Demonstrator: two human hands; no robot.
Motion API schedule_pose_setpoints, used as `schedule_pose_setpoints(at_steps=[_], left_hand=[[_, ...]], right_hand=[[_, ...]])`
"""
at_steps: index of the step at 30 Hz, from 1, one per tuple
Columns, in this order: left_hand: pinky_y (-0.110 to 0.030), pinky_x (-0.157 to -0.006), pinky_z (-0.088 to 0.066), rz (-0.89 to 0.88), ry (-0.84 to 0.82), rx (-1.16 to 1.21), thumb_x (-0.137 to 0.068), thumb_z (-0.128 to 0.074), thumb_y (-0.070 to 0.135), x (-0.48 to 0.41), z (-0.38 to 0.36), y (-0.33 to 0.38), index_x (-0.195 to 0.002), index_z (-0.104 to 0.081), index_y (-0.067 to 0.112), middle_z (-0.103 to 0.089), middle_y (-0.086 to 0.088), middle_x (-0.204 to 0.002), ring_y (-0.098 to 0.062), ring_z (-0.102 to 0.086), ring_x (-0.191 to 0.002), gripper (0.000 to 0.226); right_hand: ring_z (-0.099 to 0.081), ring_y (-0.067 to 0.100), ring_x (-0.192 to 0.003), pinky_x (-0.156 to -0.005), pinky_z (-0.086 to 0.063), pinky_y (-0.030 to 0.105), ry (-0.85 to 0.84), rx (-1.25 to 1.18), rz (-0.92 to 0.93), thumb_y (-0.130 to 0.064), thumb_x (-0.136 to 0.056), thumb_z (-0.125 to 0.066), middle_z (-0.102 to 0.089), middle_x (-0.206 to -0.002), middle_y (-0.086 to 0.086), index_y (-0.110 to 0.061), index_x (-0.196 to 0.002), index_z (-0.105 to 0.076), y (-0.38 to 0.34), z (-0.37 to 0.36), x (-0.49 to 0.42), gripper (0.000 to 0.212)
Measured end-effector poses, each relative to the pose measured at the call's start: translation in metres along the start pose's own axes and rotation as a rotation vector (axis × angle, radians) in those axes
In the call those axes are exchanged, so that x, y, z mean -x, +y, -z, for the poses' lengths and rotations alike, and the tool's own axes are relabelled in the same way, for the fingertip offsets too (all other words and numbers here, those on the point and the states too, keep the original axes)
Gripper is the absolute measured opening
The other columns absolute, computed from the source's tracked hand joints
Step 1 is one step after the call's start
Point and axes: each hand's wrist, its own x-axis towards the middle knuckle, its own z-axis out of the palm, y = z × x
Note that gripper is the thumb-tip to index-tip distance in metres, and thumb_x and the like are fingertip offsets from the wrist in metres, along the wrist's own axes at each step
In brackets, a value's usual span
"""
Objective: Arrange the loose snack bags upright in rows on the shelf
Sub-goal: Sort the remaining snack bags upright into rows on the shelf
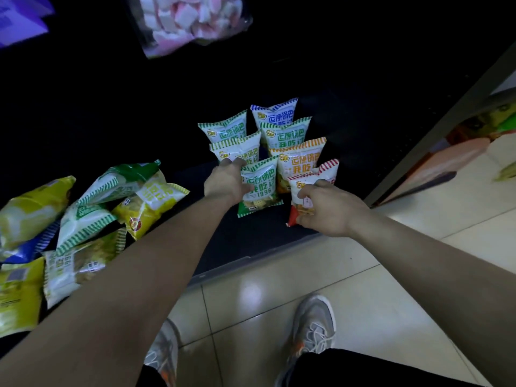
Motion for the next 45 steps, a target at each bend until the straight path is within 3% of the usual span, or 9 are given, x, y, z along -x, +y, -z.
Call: schedule_pose_setpoints(at_steps=[6, 11, 15, 22, 30, 33, 37, 40, 45], left_hand=[[-0.046, -0.098, -0.049, -0.044, -0.080, -0.051, -0.080, -0.073, 0.053, 0.016, 0.045, -0.009, -0.150, -0.033, 0.024, -0.038, -0.005, -0.151, -0.028, -0.042, -0.134, 0.085], [-0.035, -0.103, -0.041, -0.135, -0.160, -0.184, -0.086, -0.065, 0.054, 0.071, 0.118, -0.059, -0.149, -0.035, 0.024, -0.038, -0.006, -0.150, -0.026, -0.043, -0.132, 0.076], [-0.036, -0.103, -0.042, -0.124, -0.225, -0.317, -0.087, -0.062, 0.055, 0.135, 0.162, -0.137, -0.145, -0.040, 0.029, -0.041, 0.001, -0.149, -0.021, -0.043, -0.132, 0.068], [-0.038, -0.098, -0.045, 0.178, -0.065, -0.169, -0.084, -0.067, 0.053, 0.189, 0.179, -0.269, -0.148, -0.036, 0.021, -0.045, -0.009, -0.145, -0.030, -0.051, -0.125, 0.078], [-0.041, -0.100, -0.045, 0.267, 0.076, 0.058, -0.083, -0.071, 0.049, 0.153, 0.174, -0.324, -0.149, -0.035, 0.019, -0.040, -0.008, -0.149, -0.029, -0.049, -0.127, 0.081], [-0.038, -0.101, -0.044, 0.260, 0.047, 0.099, -0.083, -0.070, 0.051, 0.145, 0.164, -0.327, -0.149, -0.033, 0.023, -0.040, -0.003, -0.149, -0.026, -0.046, -0.130, 0.081], [-0.036, -0.100, -0.041, 0.263, 0.026, 0.063, -0.084, -0.067, 0.054, 0.141, 0.160, -0.329, -0.150, -0.032, 0.026, -0.037, -0.003, -0.152, -0.027, -0.043, -0.133, 0.080], [-0.036, -0.099, -0.040, 0.272, 0.020, 0.062, -0.085, -0.066, 0.054, 0.142, 0.164, -0.325, -0.151, -0.032, 0.025, -0.033, -0.004, -0.155, -0.027, -0.042, -0.134, 0.080], [-0.037, -0.098, -0.043, 0.229, 0.037, 0.056, -0.086, -0.067, 0.051, 0.146, 0.173, -0.304, -0.148, -0.036, 0.024, -0.038, -0.004, -0.149, -0.026, -0.042, -0.133, 0.074]], right_hand=[[-0.049, 0.024, -0.123, -0.093, -0.048, 0.040, 0.018, 0.031, 0.044, -0.049, -0.088, -0.064, -0.042, -0.138, 0.000, -0.025, -0.142, -0.045, -0.029, 0.010, 0.001, 0.062], [-0.048, 0.026, -0.126, -0.094, -0.047, 0.041, 0.018, 0.089, 0.136, -0.048, -0.089, -0.063, -0.041, -0.142, 0.002, -0.025, -0.144, -0.043, -0.090, 0.017, 0.005, 0.062], [-0.048, 0.027, -0.125, -0.087, -0.047, 0.038, -0.029, 0.195, 0.258, -0.049, -0.092, -0.060, -0.039, -0.143, 0.003, -0.025, -0.146, -0.041, -0.154, 0.011, 0.000, 0.062], [-0.051, 0.028, -0.120, -0.090, -0.050, 0.044, -0.052, 0.176, 0.334, -0.050, -0.090, -0.061, -0.042, -0.139, 0.006, -0.023, -0.146, -0.037, -0.267, -0.041, -0.058, 0.067], [-0.056, 0.036, -0.116, -0.091, -0.051, 0.045, 0.102, -0.190, 0.232, -0.050, -0.094, -0.056, -0.048, -0.136, 0.016, -0.018, -0.146, -0.035, -0.351, -0.084, -0.159, 0.065], [-0.058, 0.032, -0.108, -0.088, -0.052, 0.042, 0.175, -0.218, 0.250, -0.037, -0.093, -0.066, -0.054, -0.124, 0.013, -0.017, -0.129, -0.051, -0.368, -0.091, -0.182, 0.044], [-0.065, 0.024, -0.089, -0.072, -0.055, 0.032, 0.276, -0.302, 0.271, -0.018, -0.093, -0.065, -0.065, -0.103, 0.008, -0.017, -0.101, -0.061, -0.368, -0.091, -0.194, 0.009], [-0.065, 0.019, -0.082, -0.067, -0.051, 0.027, 0.335, -0.350, 0.319, -0.013, -0.092, -0.066, -0.066, -0.090, 0.003, -0.017, -0.093, -0.065, -0.357, -0.071, -0.186, 0.005], [-0.060, 0.013, -0.083, -0.074, -0.048, 0.026, 0.387, -0.381, 0.413, -0.015, -0.092, -0.069, -0.066, -0.089, -0.004, -0.016, -0.095, -0.069, -0.316, -0.036, -0.131, 0.004]])
